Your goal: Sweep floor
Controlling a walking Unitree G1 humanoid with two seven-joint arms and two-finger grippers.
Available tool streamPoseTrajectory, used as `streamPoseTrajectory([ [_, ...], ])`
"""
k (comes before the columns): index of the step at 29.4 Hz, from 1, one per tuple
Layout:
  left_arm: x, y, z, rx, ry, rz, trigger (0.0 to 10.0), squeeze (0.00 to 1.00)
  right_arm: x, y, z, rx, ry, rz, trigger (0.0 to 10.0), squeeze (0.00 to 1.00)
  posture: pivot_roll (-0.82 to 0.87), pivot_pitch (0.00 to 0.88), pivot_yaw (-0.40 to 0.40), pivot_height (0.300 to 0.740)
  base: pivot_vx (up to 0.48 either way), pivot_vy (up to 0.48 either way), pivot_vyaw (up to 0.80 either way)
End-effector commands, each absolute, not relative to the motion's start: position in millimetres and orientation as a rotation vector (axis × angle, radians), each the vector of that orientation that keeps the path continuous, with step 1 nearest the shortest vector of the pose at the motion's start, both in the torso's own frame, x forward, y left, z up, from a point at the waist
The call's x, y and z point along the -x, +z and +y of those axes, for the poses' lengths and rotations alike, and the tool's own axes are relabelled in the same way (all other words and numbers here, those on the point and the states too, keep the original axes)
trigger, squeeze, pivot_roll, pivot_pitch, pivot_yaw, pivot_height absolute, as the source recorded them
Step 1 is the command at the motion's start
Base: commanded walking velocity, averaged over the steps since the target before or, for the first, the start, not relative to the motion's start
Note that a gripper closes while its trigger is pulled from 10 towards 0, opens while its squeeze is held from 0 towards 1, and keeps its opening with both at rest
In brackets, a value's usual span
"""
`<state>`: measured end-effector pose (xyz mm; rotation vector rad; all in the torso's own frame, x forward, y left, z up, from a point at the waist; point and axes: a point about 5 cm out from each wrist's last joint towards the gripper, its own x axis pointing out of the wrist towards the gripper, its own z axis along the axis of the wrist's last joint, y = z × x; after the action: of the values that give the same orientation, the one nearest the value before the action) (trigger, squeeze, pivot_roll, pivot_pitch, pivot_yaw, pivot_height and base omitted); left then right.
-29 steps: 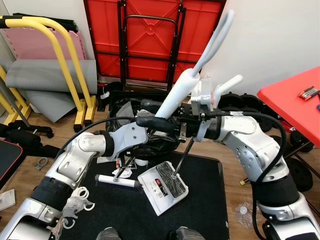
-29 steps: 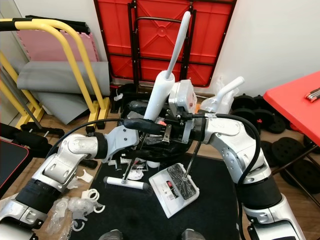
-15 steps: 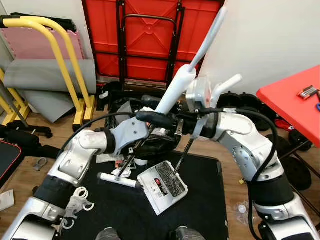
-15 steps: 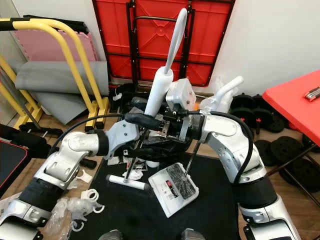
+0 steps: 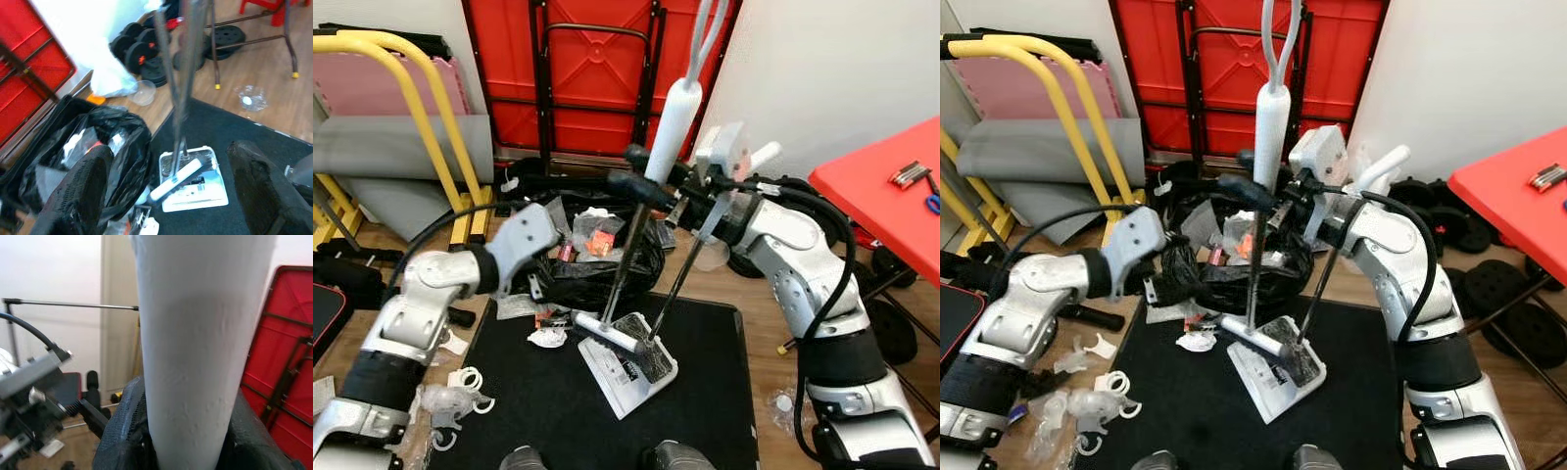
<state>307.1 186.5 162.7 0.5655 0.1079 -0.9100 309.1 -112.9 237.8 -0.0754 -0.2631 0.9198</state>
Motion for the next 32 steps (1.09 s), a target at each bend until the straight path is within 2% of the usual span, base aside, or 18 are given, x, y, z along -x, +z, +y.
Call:
streamPoseTrajectory([
  [1, -314.2, 165.0, 200.5, -0.576, -0.745, 0.103, 10.0, 0.43, -310.2, 248.1, -117.5, 0.076, 0.884, -0.329, 0.0, 0.0, -0.14, 0.059, -0.123, 0.74, 0.0, 0.0, 0.0],
  [2, -319.8, 167.3, 207.7, -0.521, -0.639, 0.089, 10.0, 0.0, -311.8, 247.2, -119.4, 0.066, 0.856, -0.33, 0.0, 0.0, -0.14, 0.056, -0.125, 0.74, 0.0, 0.0, 0.0],
  [3, -319.8, 167.3, 207.7, -0.521, -0.639, 0.089, 10.0, 0.0, -311.8, 247.2, -119.4, 0.066, 0.856, -0.33, 0.0, 0.0, -0.14, 0.056, -0.125, 0.74, 0.0, 0.0, 0.0],
  [4, -322.5, 168.6, 212.2, -0.475, -0.563, 0.068, 8.6, 0.0, -312.6, 246.2, -121.0, 0.053, 0.833, -0.33, 0.0, 0.0, -0.14, 0.053, -0.127, 0.74, 0.0, 0.0, 0.0],
  [6, -322.5, 168.6, 212.2, -0.475, -0.563, 0.068, 8.6, 0.0, -312.6, 246.2, -121.0, 0.053, 0.833, -0.33, 0.0, 0.0, -0.14, 0.053, -0.127, 0.74, 0.0, 0.0, 0.0],
  [7, -322.7, 168.0, 214.1, -0.416, -0.509, 0.053, 0.0, 0.0, -313.8, 244.8, -122.6, 0.04, 0.803, -0.329, 7.7, 0.0, -0.14, 0.051, -0.127, 0.74, 0.0, 0.0, 0.0],
  [8, -322.7, 168.0, 214.1, -0.416, -0.509, 0.053, 0.0, 0.0, -313.8, 244.8, -122.6, 0.04, 0.803, -0.329, 7.7, 0.0, -0.14, 0.051, -0.127, 0.74, 0.0, 0.0, 0.0],
  [9, -319.7, 162.3, 210.4, -0.335, -0.462, 0.047, 0.0, 0.0, -315.5, 242.6, -125.0, 0.031, 0.763, -0.325, 10.0, 0.0, -0.14, 0.051, -0.126, 0.74, 0.0, 0.0, 0.0],
  [10, -315.6, 156.2, 204.6, -0.266, -0.44, 0.049, 0.0, 0.0, -316.7, 240.7, -127.1, 0.021, 0.728, -0.323, 10.0, 0.0, -0.14, 0.054, -0.126, 0.74, 0.0, 0.0, 0.0],
  [19, -298.7, 141.3, 173.2, -0.043, -0.342, -0.009, 0.0, 0.0, -318.3, 234.5, -131.1, 0.026, 0.649, -0.316, 10.0, 0.0, -0.14, 0.055, -0.131, 0.74, 0.0, 0.0, 0.0],
  [26, -299.7, 141.9, 171.9, -0.011, -0.308, -0.015, 0.0, 0.0, -320.5, 233.8, -131.6, 0.009, 0.605, -0.318, 10.0, 0.0, -0.15, 0.056, -0.125, 0.74, 0.0, 0.0, 0.0],
  [27, -299.6, 142.4, 171.2, -0.006, -0.294, -0.013, 0.0, 0.0, -320.9, 234.5, -132.3, -0.006, 0.594, -0.326, 4.4, 0.0, -0.15, 0.056, -0.125, 0.74, 0.0, 0.0, 0.0],
  [28, -299.6, 142.4, 171.2, -0.006, -0.294, -0.013, 0.0, 0.0, -320.9, 234.5, -132.3, -0.006, 0.594, -0.326, 4.4, 0.0, -0.15, 0.056, -0.125, 0.74, 0.0, 0.0, 0.0],
  [29, -299.2, 143.2, 170.5, -0.002, -0.274, -0.011, 0.0, 0.0, -320.6, 234.5, -132.8, -0.017, 0.591, -0.33, 0.0, 0.0, -0.15, 0.057, -0.124, 0.74, 0.0, 0.0, 0.0],
  [31, -298.8, 143.4, 169.7, 0.011, -0.252, -0.004, 0.0, 0.0, -319.9, 234.2, -133.0, -0.027, 0.593, -0.332, 0.0, 0.0, -0.15, 0.058, -0.124, 0.74, 0.0, 0.0, 0.0],
  [32, -298.8, 143.4, 169.7, 0.007, -0.245, 0.0, 0.0, 0.0, -319.9, 233.5, -133.2, -0.022, 0.589, -0.327, 3.2, 0.0, -0.15, 0.059, -0.125, 0.74, 0.0, 0.0, 0.0],
])
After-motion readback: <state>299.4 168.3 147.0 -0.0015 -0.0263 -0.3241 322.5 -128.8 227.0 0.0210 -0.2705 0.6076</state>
